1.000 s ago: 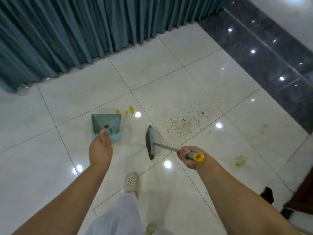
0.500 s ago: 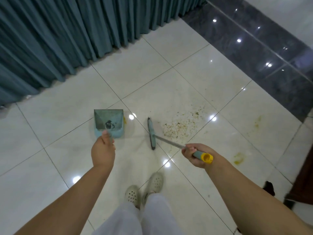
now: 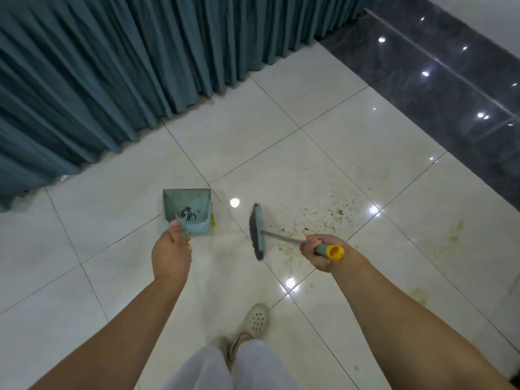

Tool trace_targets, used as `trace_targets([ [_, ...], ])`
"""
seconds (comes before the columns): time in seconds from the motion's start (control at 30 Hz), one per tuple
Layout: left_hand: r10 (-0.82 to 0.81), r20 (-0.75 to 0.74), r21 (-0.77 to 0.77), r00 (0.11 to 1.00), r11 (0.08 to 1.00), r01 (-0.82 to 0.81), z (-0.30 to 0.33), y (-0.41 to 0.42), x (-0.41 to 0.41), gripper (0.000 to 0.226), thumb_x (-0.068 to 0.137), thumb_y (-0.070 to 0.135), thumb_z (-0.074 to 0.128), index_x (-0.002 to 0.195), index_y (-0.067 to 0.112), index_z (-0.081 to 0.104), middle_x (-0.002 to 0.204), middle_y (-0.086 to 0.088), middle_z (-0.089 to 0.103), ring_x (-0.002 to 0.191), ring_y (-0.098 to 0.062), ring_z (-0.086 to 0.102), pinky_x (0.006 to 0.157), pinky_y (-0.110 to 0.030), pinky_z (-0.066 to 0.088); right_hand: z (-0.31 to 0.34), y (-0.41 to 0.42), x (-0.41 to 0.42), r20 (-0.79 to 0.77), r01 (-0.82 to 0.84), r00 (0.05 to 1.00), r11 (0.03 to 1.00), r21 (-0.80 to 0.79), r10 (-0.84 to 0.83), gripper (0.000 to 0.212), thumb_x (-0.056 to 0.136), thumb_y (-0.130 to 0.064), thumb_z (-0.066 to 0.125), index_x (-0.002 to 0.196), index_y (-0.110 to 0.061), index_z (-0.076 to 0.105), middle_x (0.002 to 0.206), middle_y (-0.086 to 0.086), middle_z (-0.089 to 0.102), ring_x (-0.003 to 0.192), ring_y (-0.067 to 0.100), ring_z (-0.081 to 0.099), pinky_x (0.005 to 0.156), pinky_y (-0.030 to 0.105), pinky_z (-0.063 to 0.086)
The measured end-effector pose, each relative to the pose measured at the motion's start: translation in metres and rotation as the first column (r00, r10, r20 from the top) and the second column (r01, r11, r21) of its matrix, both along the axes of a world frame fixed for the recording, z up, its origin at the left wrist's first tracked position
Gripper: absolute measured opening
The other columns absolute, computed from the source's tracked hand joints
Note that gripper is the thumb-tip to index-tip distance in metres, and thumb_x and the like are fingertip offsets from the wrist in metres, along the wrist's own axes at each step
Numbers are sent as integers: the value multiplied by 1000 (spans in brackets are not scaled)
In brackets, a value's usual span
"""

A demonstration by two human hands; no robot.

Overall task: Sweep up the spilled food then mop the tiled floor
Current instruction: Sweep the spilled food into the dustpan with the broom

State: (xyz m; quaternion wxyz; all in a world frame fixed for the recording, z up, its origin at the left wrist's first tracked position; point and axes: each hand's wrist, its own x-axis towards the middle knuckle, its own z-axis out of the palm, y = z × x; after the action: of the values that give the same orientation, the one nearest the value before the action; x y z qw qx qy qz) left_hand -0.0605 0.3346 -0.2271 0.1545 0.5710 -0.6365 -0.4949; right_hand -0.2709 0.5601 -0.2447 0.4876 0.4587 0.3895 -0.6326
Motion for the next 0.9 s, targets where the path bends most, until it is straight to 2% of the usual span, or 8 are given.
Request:
trace_targets([
  [0.07, -13, 1, -9, 1000, 1000, 13, -2, -1, -14, 56, 98, 52, 23, 68, 13, 50, 59, -4, 48, 53, -23, 44, 55, -30, 36, 2, 15, -21, 1, 57, 998, 998, 12, -57, 22, 99, -6, 39, 121, -3, 34, 80, 15, 41, 24, 13, 39, 26, 15, 37],
  [0.17, -36, 17, -12, 999, 999, 36, -5, -2, -33, 56, 97, 55, 23, 73, 14, 52, 63, -3, 50, 58, -23, 47, 60, -33, 39, 11, 37, -45, 0, 115, 993, 993, 10, -115, 14, 99, -5, 38, 113, -2, 37, 79, 12, 38, 22, 13, 37, 25, 15, 36],
  [0.27, -55, 19, -24, 998, 998, 56, -5, -2, -52, 56, 99, 52, 22, 65, 16, 47, 58, -3, 49, 56, -24, 46, 59, -34, 40, 16, 48, -59, -11, 132, 991, 991, 29, -132, 9, 99, -5, 38, 108, -3, 38, 75, 12, 39, 22, 13, 36, 25, 15, 35],
  [0.47, -92, 12, -17, 996, 996, 92, -8, -10, -90, 58, 98, 54, 21, 66, 15, 49, 62, -5, 52, 61, -26, 50, 62, -40, 46, 24, 35, -74, 50, 156, 987, 986, -65, -153, 7, 99, -9, 39, 98, -2, 41, 47, 15, 44, 25, 13, 40, 26, 15, 37],
  [0.6, -132, -7, -14, 991, 991, 132, -7, -28, -120, 57, 100, 49, 22, 65, 13, 50, 63, -8, 53, 62, -26, 51, 63, -41, 48, 23, -11, -78, 74, 151, 987, 980, -129, -143, 3, 99, -8, 40, 99, -5, 40, 48, 17, 46, 26, 14, 41, 26, 15, 37],
  [0.7, -156, 3, 1, 988, 988, 156, -9, -49, -145, 57, 100, 48, 21, 67, 13, 51, 68, -12, 56, 65, -27, 54, 65, -41, 48, 18, -60, -85, 86, 167, 984, 974, -154, -156, 4, 98, -5, 41, 101, -5, 39, 60, 19, 48, 27, 14, 41, 26, 15, 38],
  [0.83, -220, 27, -20, 975, 975, 220, -9, -78, -180, 57, 101, 46, 20, 70, 9, 52, 69, -9, 56, 66, -26, 54, 57, -28, 41, 9, -116, -104, 104, 229, 971, 964, -134, -216, 6, 98, -4, 41, 100, 1, 41, 71, 20, 46, 23, 15, 40, 24, 15, 36],
  [0.9, -259, 27, -27, 966, 965, 260, -11, -93, -198, 57, 101, 46, 20, 67, 13, 51, 70, -10, 57, 67, -26, 55, 64, -33, 45, 6, -127, -116, 104, 291, 954, 951, -110, -280, 7, 100, -6, 40, 102, 1, 41, 72, 21, 46, 21, 15, 39, 24, 15, 35],
])
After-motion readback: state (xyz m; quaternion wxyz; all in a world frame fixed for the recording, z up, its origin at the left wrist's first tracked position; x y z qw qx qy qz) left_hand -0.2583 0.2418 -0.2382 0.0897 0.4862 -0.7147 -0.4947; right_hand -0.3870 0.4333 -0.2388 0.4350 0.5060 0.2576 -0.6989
